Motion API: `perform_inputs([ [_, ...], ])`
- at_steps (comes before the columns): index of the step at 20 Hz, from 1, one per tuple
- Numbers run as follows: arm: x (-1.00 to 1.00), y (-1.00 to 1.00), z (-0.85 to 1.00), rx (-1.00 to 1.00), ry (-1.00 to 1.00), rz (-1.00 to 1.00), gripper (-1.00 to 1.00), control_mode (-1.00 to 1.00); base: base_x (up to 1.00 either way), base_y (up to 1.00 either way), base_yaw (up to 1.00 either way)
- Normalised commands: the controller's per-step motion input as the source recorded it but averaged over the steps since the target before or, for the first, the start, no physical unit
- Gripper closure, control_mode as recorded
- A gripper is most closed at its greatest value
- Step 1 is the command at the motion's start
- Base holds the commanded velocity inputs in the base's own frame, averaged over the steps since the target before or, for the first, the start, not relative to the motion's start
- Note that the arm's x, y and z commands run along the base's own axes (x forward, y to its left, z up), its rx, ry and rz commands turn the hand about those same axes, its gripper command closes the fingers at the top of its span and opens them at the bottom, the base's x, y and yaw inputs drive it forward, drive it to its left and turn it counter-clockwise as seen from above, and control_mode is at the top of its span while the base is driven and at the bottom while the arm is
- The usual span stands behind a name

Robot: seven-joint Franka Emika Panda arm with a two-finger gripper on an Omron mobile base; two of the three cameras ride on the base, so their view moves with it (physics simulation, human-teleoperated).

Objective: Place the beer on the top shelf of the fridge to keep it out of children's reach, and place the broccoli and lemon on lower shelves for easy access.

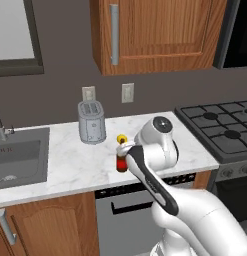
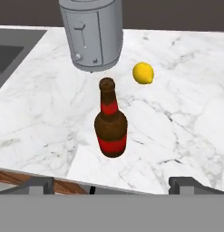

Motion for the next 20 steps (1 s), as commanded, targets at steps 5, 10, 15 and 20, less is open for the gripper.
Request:
perform_inputs([
  [5, 0.28, 0.02, -0.17, 0.00, 0.00, 0.00, -1.00, -1.00, 0.00, 0.00, 0.00],
  [10, 0.27, 0.03, -0.21, 0.00, 0.00, 0.00, -1.00, -1.00, 0.00, 0.00, 0.00],
  [15, 0.24, 0.05, -0.22, 0.00, 0.00, 0.00, -1.00, -1.00, 0.00, 0.00, 0.00],
  [20, 0.24, 0.13, -0.20, 0.00, 0.00, 0.00, -1.00, -1.00, 0.00, 0.00, 0.00],
])
